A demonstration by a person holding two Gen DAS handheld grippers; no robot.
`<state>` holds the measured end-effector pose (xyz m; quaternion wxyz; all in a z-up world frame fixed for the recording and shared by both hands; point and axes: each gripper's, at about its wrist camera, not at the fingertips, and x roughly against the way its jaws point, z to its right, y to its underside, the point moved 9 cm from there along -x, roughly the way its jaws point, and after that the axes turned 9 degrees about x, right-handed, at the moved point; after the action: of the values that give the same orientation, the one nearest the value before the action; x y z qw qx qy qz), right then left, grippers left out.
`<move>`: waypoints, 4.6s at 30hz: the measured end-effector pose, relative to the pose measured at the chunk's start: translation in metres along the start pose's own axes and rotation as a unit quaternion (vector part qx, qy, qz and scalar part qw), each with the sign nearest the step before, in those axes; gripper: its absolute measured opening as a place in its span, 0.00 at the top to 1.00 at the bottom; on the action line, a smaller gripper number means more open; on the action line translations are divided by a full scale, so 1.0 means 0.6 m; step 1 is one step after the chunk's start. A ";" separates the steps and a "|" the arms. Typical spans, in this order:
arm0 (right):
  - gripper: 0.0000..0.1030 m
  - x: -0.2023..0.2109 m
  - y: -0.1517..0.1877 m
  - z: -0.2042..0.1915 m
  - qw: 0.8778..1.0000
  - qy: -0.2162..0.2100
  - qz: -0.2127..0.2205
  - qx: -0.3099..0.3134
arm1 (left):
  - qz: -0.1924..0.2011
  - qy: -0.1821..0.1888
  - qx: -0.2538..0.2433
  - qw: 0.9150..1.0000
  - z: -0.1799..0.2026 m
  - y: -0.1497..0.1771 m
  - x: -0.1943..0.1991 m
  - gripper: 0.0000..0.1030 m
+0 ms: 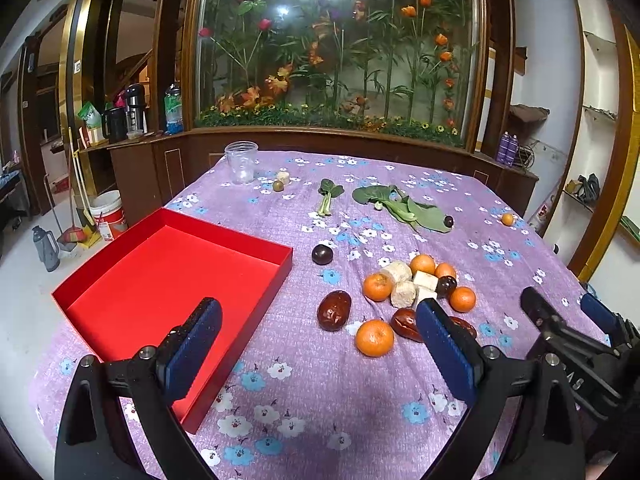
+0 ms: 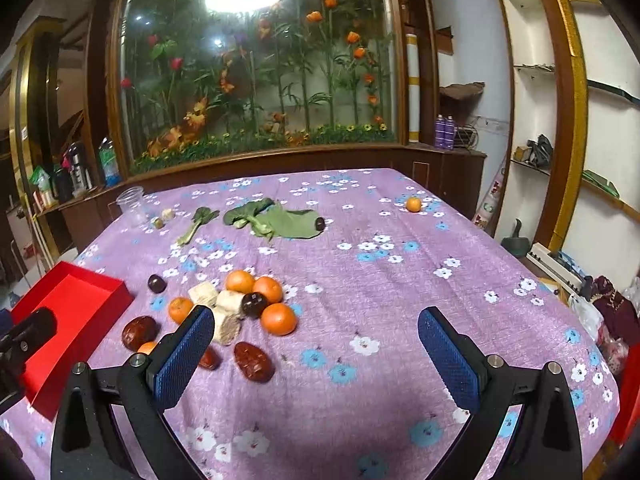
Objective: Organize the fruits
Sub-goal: 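Move both grippers toward the pile of fruit beside the red tray, then grasp a tangerine with the left gripper while the right gripper grasps a red date, then carry both fruits over the red tray and open both grippers to drop them, then move both grippers back from the tray to the fruit pile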
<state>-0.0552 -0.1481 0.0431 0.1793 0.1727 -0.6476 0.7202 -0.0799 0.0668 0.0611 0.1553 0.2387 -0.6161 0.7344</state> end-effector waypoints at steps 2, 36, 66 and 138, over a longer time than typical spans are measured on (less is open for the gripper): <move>0.00 0.001 0.002 -0.014 1.000 -0.007 -0.001 0.011 | -0.003 -0.001 -0.002 1.000 0.000 0.002 -0.002 0.05; 0.20 -0.113 0.067 -0.098 0.972 -0.163 -0.144 0.091 | -0.128 0.096 0.030 0.987 -0.025 0.056 -0.121 0.30; 0.70 -0.157 0.086 -0.103 0.950 -0.206 -0.192 0.137 | -0.212 0.136 -0.030 0.967 0.074 0.109 -0.208 0.68; 0.06 -0.014 -0.042 -0.197 0.970 -0.240 -0.027 0.016 | -0.018 -0.068 0.006 0.997 -0.170 -0.022 -0.019 0.28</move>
<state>-0.0376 -0.0284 0.0491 0.0356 0.3608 -0.6552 0.6628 -0.0795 0.1699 0.0528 0.1248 0.3005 -0.6163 0.7171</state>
